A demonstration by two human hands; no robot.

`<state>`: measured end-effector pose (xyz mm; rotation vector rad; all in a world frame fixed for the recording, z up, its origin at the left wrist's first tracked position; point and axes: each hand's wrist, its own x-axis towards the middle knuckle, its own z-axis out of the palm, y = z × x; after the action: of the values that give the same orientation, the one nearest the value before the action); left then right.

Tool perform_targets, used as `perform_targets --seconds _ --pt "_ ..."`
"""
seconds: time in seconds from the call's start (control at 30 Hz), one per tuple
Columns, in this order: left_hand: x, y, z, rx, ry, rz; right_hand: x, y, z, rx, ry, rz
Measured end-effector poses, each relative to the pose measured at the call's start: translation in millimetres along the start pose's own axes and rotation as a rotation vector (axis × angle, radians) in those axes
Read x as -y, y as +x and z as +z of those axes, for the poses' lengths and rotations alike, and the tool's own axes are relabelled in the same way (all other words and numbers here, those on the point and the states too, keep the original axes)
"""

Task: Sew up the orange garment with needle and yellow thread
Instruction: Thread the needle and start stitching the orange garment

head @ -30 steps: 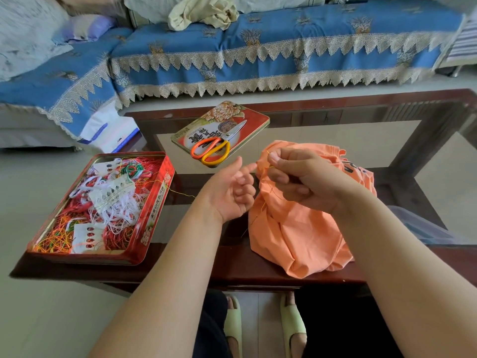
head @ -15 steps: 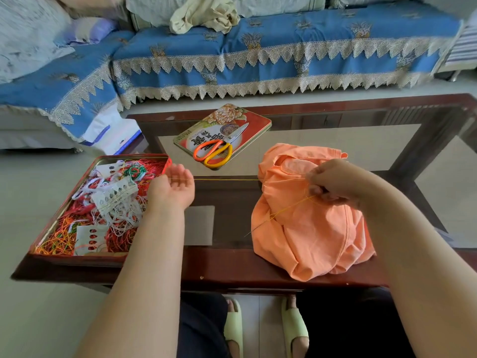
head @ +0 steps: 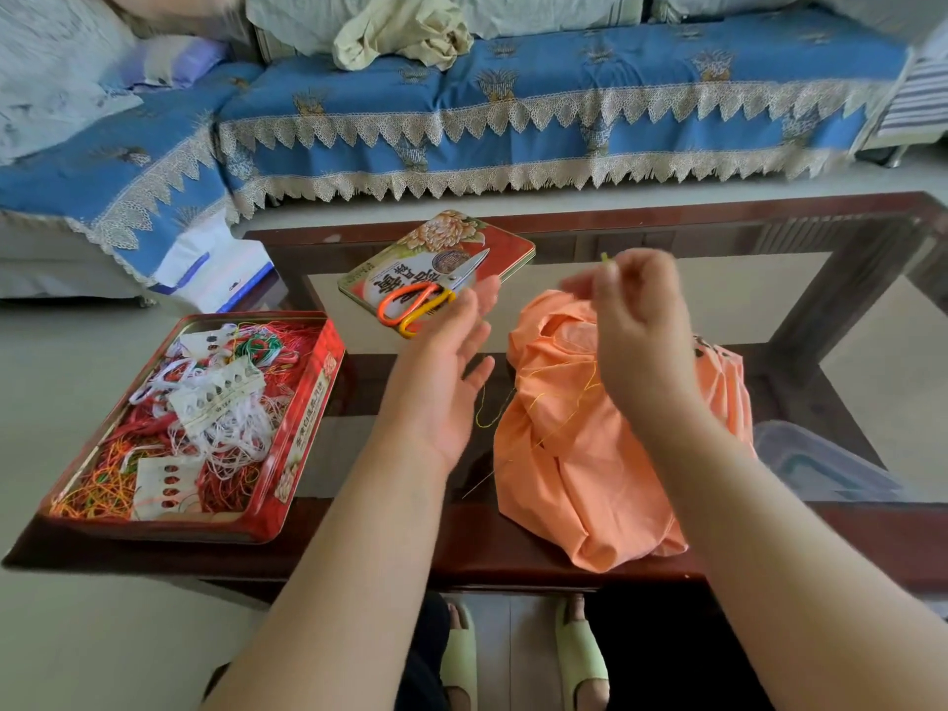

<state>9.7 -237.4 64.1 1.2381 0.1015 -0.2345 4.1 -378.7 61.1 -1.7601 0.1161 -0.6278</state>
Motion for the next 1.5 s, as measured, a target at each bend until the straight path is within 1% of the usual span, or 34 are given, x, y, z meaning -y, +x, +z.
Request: perform_targets --seconds 0.07,0.27,0.4,0.57,0.73,0.97,1.3,1.5 --pt "2.8 -7.9 13.7 0.044 0.048 0.02 1.8 -11.0 19.4 0.092 0.138 0.065" --pt "7.1 -13.2 29.6 0.024 0.026 0.058 0.5 -18.8 32.0 0.15 0.211 0.303" --pt "6.9 -8.4 21.1 -0.059 0.043 0.026 3.4 -11.0 25.1 0.159 0.053 0.3" --pt "-1.8 3.5 -1.4 -0.099 -0.136 -0.046 3.7 -4.5 14.4 0.273 -0.11 0.309" --pt "-13.6 6.0 -16.7 -0.144 -0.159 -0.02 -0.7 0.9 6.9 0.298 -0.128 0.355" --pt "-19.6 6.6 -26.7 -0.192 -0.2 -0.003 -1.8 3.9 1.0 0.297 -0.165 0.325" --pt "-22.3 8.4 -32.3 -0.235 -0.197 0.025 -9.8 8.3 -1.2 0.3 -0.244 0.317" --pt "-24.8 12.2 -36.8 -0.236 -0.275 0.065 -12.1 9.8 -3.7 0.323 -0.321 0.284"
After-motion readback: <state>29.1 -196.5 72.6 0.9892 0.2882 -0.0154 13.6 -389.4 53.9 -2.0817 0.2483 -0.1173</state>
